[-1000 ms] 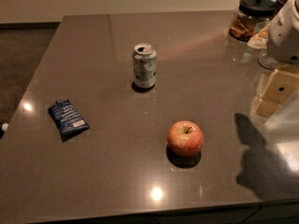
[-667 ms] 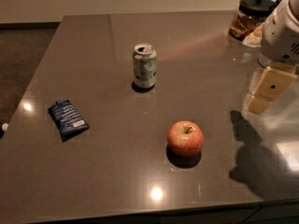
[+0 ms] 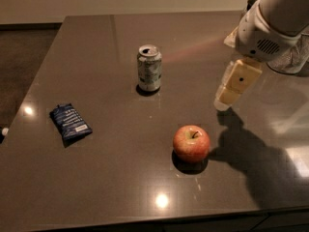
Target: Knock 7up can over
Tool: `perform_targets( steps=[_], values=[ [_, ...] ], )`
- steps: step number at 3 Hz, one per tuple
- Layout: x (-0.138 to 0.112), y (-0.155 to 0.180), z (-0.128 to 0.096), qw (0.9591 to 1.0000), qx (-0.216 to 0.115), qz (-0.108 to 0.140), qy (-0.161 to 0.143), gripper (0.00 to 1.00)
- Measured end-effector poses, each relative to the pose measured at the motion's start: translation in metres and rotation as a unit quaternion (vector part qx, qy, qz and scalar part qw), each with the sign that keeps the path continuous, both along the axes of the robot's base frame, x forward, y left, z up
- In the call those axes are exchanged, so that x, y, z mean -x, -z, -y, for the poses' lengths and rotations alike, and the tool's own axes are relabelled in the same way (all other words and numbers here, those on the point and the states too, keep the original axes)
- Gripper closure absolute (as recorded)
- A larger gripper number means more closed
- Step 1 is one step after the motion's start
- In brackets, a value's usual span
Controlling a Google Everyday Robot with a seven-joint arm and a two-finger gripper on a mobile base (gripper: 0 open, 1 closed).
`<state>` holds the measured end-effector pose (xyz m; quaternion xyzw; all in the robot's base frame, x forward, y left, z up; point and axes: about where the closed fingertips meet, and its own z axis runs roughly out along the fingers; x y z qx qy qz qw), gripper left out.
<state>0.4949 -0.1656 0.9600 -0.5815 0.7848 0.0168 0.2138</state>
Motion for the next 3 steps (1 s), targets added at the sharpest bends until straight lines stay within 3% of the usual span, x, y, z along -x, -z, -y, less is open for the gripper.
perform_targets(
  steps=[1,3],
  values=[
    [-0.033,0.008,-0.029,0.9991,-0.041,0.009,0.005,0.00],
    [-0.090,0.025,-0.078,0.9927,-0.114,0.034,0.019,0.00]
  ],
)
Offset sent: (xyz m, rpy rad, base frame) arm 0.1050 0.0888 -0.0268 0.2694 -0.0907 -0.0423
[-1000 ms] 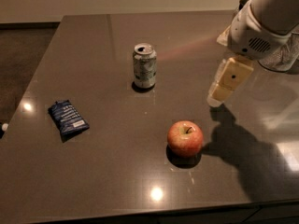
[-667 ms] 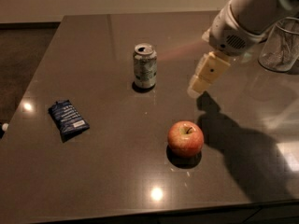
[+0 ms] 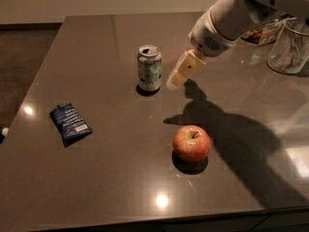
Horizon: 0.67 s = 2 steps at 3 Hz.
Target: Knock 7up can over
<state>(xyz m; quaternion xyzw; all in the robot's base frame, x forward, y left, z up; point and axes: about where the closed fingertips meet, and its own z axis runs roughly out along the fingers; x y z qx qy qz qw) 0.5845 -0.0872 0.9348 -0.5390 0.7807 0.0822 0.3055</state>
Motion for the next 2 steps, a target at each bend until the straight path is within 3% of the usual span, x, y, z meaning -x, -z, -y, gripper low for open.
perform_targets(
  steps=[1,2],
  values=[
    [-0.021,0.015,-0.035,0.9991,-0.042,-0.006,-0.003,0.00],
    [-0.030,0.021,-0.058,0.9979,-0.063,-0.012,-0.012,0.00]
  ],
)
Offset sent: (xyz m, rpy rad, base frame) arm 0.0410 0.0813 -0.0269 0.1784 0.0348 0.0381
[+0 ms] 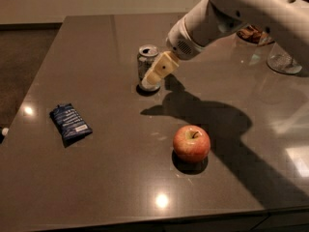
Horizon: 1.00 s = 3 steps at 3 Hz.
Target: Knock 7up can over
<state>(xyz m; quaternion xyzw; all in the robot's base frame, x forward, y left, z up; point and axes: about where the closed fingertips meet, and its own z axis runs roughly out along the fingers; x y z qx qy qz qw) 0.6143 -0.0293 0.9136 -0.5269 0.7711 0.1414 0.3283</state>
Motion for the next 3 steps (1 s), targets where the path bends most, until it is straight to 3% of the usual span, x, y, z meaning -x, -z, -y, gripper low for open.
perform_targets(
  steps=[1,2,3],
  values=[
    [-0.007,0.001,-0.020,0.9997,-0.021,-0.006,-0.010,0.00],
    [-0.012,0.001,-0.033,0.9993,-0.032,-0.010,-0.018,0.15],
    [-0.014,-0.001,-0.038,0.9988,-0.040,-0.015,-0.025,0.39]
  ],
)
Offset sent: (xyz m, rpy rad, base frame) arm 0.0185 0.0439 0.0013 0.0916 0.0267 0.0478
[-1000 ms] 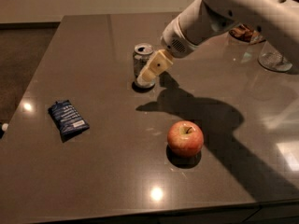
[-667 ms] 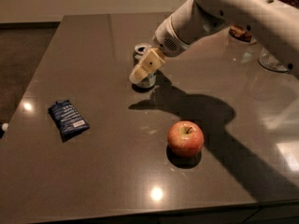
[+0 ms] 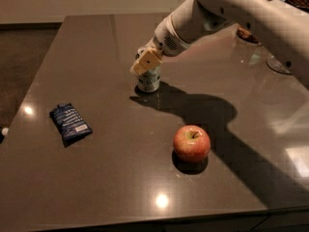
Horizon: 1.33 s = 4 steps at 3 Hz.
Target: Knock 7up can over
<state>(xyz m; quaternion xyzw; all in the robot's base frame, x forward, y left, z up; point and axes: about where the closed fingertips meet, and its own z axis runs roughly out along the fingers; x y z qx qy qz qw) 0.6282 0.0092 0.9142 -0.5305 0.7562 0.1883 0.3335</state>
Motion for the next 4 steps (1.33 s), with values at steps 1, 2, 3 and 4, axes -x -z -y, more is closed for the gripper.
perform_targets(
  steps=[1,2,3,4],
  values=[
    [0.001,-0.019,0.006,0.9998,0.016,-0.001,-0.008,0.69],
    [0.002,-0.034,0.023,0.9970,0.076,-0.009,-0.011,0.92],
    [0.002,-0.035,0.047,0.9805,0.193,-0.019,-0.032,1.00],
    [-0.002,-0.024,0.058,0.9615,0.267,-0.019,-0.062,0.97]
  ],
)
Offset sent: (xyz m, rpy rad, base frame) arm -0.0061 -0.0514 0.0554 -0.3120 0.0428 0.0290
